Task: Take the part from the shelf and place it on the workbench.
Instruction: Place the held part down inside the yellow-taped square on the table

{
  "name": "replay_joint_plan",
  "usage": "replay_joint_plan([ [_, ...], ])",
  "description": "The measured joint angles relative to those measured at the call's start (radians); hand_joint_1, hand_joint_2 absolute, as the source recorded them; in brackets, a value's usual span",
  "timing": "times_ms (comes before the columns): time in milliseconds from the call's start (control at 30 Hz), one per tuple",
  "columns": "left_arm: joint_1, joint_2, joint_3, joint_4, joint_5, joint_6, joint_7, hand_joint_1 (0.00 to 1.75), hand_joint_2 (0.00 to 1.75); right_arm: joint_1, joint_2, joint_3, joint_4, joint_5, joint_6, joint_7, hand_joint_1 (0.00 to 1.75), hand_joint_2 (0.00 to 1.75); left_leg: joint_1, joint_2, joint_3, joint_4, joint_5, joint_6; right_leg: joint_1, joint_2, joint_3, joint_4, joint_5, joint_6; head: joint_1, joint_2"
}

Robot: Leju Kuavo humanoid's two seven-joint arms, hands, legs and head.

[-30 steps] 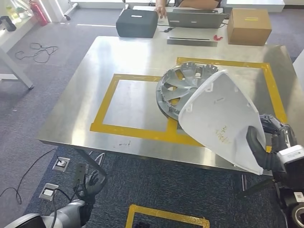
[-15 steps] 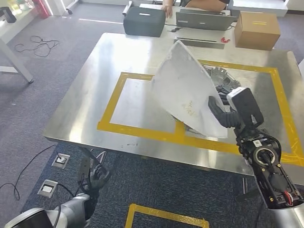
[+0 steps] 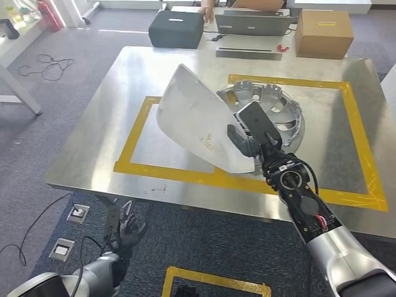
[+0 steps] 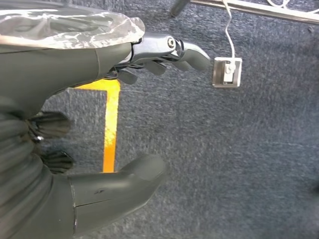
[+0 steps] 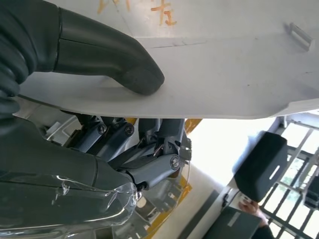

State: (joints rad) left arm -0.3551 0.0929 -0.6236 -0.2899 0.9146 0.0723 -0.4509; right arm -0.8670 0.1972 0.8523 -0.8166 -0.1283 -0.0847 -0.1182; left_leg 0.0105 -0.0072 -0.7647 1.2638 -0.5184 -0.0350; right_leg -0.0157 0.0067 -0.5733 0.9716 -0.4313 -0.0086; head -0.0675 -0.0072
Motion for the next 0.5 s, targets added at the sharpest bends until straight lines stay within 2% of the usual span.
replay_joint_plan([
  [33,-0.001,-0.001,-0.001,0.000,-0.006,0.000,0.004,0.00,1.75,-0.009,0.015,0.007,0.026,0.012,-0.005,0.002,1.75,1.75,0.001,0.000,0.007,-0.031,0.030,0.000,0.000,0.001,0.001,0.000,-0.001,0.000,-0.002,0.000],
  [100,-0.010,-0.005,-0.004,0.000,-0.018,0.000,0.013,0.00,1.75,-0.033,0.048,0.024,0.070,0.028,-0.013,0.014,1.75,1.75,0.003,0.000,0.066,-0.172,0.106,0.004,0.000,0.005,0.004,0.000,-0.004,0.003,-0.008,0.000],
  [133,-0.017,-0.007,-0.008,0.000,-0.023,0.000,0.019,0.00,1.75,-0.046,0.063,0.034,0.086,0.027,-0.019,0.025,1.75,1.75,0.002,0.000,0.095,-0.236,0.130,0.007,0.002,0.007,0.004,0.001,-0.007,0.006,-0.012,0.000],
  [167,-0.023,-0.011,-0.014,0.000,-0.028,0.000,0.024,0.00,1.75,-0.057,0.076,0.046,0.102,0.019,-0.028,0.040,1.75,1.75,0.001,-0.001,0.115,-0.278,0.141,0.011,0.005,0.008,0.004,0.001,-0.009,0.010,-0.012,0.000],
  [200,-0.029,-0.016,-0.021,0.000,-0.032,0.000,0.028,0.00,1.75,-0.068,0.087,0.062,0.117,0.002,-0.037,0.055,1.75,1.75,-0.001,-0.001,0.124,-0.297,0.140,0.015,0.007,0.008,0.004,0.001,-0.011,0.014,-0.012,0.000],
  [267,-0.034,-0.025,-0.034,0.000,-0.038,0.000,0.036,0.00,1.75,-0.086,0.104,0.097,0.146,-0.050,-0.054,0.085,1.75,1.75,-0.001,-0.002,0.126,-0.300,0.137,0.025,0.007,0.008,0.005,0.000,-0.016,0.024,-0.005,0.000],
  [333,-0.038,-0.033,-0.045,0.000,-0.041,0.000,0.041,0.00,1.75,-0.100,0.113,0.130,0.164,-0.104,-0.069,0.103,1.75,1.75,0.002,-0.001,0.131,-0.303,0.135,0.036,0.006,0.004,-0.009,0.035,-0.044,0.032,0.001,0.000],
  [367,-0.039,-0.036,-0.049,0.000,-0.043,0.000,0.043,0.00,1.75,-0.108,0.117,0.145,0.171,-0.125,-0.076,0.108,1.75,1.75,0.002,0.000,0.134,-0.305,0.134,0.041,0.006,0.002,-0.030,0.084,-0.073,0.034,0.005,0.000],
  [433,-0.041,-0.041,-0.058,0.001,-0.045,-0.001,0.045,0.00,1.75,-0.124,0.121,0.173,0.186,-0.155,-0.086,0.114,1.75,1.75,0.000,0.000,0.138,-0.305,0.131,0.049,0.006,0.000,-0.093,0.226,-0.135,0.036,0.011,0.000],
  [467,-0.042,-0.043,-0.064,0.001,-0.047,-0.001,0.045,0.00,1.75,-0.130,0.122,0.188,0.194,-0.163,-0.089,0.116,1.75,1.75,-0.001,0.000,0.140,-0.304,0.130,0.051,0.006,0.000,-0.120,0.284,-0.151,0.036,0.013,0.000],
  [500,-0.041,-0.046,-0.069,0.002,-0.048,-0.001,0.046,0.00,1.75,-0.134,0.122,0.202,0.200,-0.169,-0.091,0.118,1.75,1.75,-0.003,-0.001,0.143,-0.304,0.128,0.053,0.007,0.000,-0.135,0.309,-0.149,0.035,0.014,0.000],
])
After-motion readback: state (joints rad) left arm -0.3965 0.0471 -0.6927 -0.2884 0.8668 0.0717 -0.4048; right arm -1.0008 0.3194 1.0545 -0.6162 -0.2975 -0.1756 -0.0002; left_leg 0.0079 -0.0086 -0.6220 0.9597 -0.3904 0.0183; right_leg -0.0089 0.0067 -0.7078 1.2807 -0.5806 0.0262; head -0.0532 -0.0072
